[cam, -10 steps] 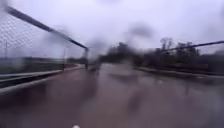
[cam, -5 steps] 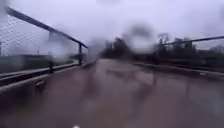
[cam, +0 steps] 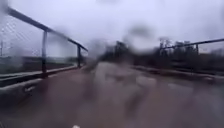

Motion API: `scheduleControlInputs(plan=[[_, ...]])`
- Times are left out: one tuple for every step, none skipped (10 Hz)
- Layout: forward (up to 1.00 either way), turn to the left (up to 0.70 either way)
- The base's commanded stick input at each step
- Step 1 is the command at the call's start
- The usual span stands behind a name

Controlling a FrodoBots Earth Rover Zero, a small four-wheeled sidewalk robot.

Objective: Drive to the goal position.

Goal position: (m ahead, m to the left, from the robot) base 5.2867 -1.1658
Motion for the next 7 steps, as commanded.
scheduleControlInputs(plan=[[0.7, 0.0], [0.7, 0.0], [0.7, 0.0], [0.7, 0.0], [0.7, 0.0], [0.7, 0.0], [0.7, 0.0]])
